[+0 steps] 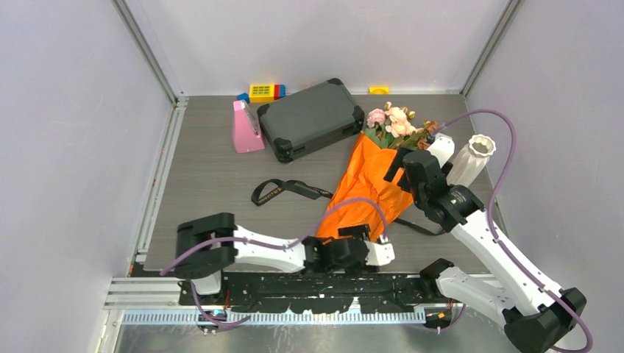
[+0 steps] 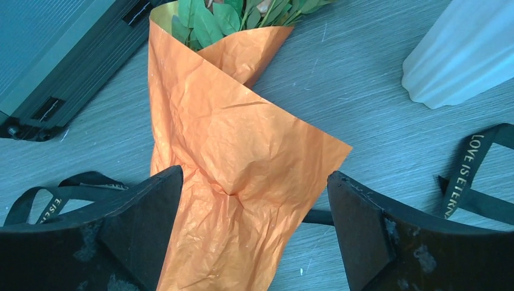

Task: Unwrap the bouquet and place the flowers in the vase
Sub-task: Unfold the wrapping paper at the center of the board.

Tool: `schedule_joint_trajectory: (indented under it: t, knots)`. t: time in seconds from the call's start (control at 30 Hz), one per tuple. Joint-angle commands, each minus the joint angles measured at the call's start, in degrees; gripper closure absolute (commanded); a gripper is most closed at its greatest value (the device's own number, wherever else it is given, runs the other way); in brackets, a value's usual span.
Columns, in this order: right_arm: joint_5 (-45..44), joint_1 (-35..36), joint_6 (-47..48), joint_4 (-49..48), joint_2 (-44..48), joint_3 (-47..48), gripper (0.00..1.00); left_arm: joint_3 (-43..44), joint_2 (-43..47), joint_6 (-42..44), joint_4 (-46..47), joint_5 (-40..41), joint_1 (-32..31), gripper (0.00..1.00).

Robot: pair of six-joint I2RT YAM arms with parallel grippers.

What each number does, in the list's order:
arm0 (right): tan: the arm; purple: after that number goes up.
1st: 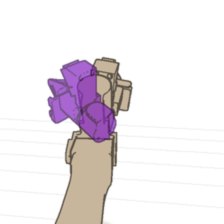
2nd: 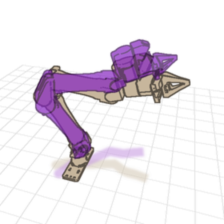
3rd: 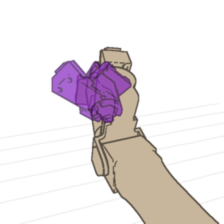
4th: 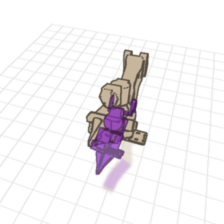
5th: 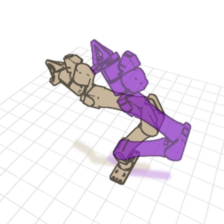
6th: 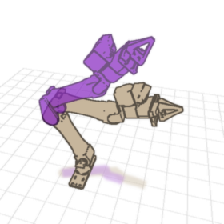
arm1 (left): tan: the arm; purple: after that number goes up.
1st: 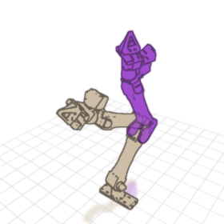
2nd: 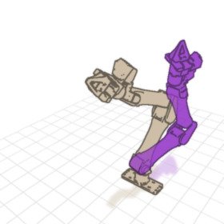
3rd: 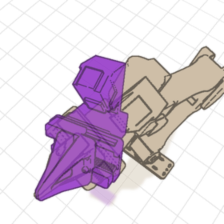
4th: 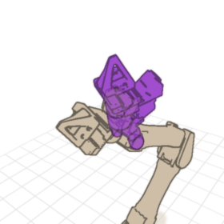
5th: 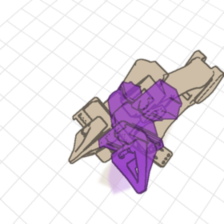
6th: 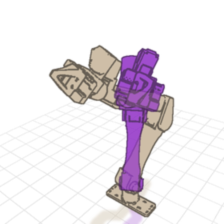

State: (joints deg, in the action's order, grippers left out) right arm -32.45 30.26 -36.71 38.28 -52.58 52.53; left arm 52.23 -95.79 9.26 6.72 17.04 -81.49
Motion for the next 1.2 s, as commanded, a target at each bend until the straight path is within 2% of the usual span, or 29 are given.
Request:
schedule_joint_trajectory:
  t: [0.0,0.3,0.37,0.43,0.53,0.67,0.77,0.83,1.17]
  knots:
    - [-2.5,-0.4,-0.2,-0.1,2.3,0.0,0.06,3.5,-5.4,12.2,8.0,16.6,-4.1,0.20]
    - [-1.2,-0.6,-0.5,-1.2,3.3,-1.1,0.06,5.1,-9.6,12.1,13.8,26.2,-5.6,0.18]
    - [-0.8,-0.6,-0.7,-1.7,3.3,-1.5,0.06,5.1,-9.8,12.1,15.0,27.7,-5.6,0.25]
    - [-0.5,-0.7,-0.8,-1.9,3.2,-1.5,0.06,5.0,-9.5,11.3,15.9,28.8,-5.6,0.40]
    - [-0.5,-0.7,-0.9,-1.9,3.1,-1.6,0.06,4.8,-8.0,8.7,16.3,28.8,-5.5,0.54]
    - [-0.7,-0.7,-1.1,-1.9,3.7,-1.5,0.06,4.9,-5.2,2.2,13.6,28.5,-4.3,0.69]
    - [-0.7,-0.7,-1.1,-1.9,4.4,-1.4,0.06,3.9,-2.1,-4.4,11.2,27.1,-2.1,0.90]
    - [-0.5,-0.7,-1.1,-2.4,4.9,-1.6,0.06,2.5,0.3,-9.4,10.6,26.3,-0.6,1.00]
    - [2.0,-0.8,-1.2,-5.7,7.0,-3.5,0.06,-4.6,12.2,-34.4,3.8,13.1,11.2,1.00]
